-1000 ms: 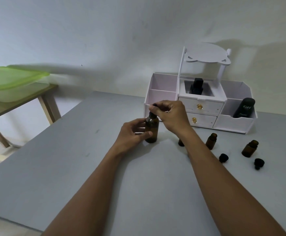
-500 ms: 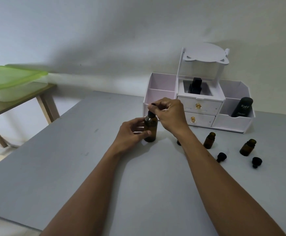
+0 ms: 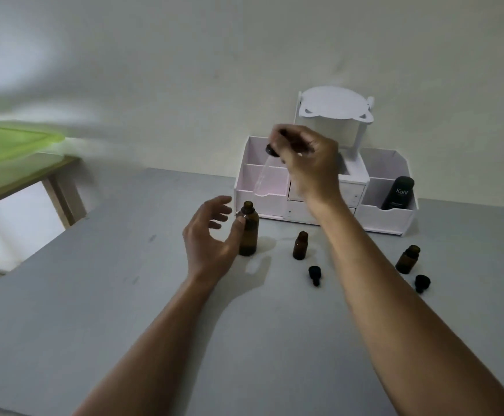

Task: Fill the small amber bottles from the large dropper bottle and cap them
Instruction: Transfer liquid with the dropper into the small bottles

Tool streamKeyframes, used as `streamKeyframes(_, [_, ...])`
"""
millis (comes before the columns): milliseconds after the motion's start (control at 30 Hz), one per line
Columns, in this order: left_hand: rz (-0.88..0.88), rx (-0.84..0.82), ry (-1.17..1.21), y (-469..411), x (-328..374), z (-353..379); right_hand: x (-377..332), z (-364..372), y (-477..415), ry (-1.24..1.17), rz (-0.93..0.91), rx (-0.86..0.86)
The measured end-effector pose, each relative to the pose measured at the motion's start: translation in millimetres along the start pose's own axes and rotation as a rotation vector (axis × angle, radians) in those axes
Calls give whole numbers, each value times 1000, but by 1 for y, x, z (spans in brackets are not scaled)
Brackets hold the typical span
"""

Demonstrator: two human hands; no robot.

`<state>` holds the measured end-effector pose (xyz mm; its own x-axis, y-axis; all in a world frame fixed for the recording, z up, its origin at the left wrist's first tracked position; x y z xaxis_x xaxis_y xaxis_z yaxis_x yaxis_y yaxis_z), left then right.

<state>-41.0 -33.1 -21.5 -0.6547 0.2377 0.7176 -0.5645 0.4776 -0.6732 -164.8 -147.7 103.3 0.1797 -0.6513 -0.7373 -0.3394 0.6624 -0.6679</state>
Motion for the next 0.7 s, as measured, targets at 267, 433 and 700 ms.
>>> streamKeyframes(267, [-235, -403, 153, 38, 43, 53, 9, -71, 10, 47, 108, 77])
streamKeyframes(433, [-419, -524, 60, 35, 26, 79, 24, -90, 14, 69, 195, 63])
streamKeyframes(700, [-438, -558, 52, 13, 11, 100, 43, -86, 21, 105, 245, 31])
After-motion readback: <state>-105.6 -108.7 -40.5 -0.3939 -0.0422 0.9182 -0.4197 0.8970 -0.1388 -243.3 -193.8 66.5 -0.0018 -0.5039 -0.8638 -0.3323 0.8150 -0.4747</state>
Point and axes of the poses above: each hand's wrist, its own y-axis away from the middle knuckle, its own z-axis out of the palm, x = y × z, the point moved 2 cm from there along -y, towards the middle knuckle, and after that the axes turned 4 degrees about -x, right-handed, at the moved point
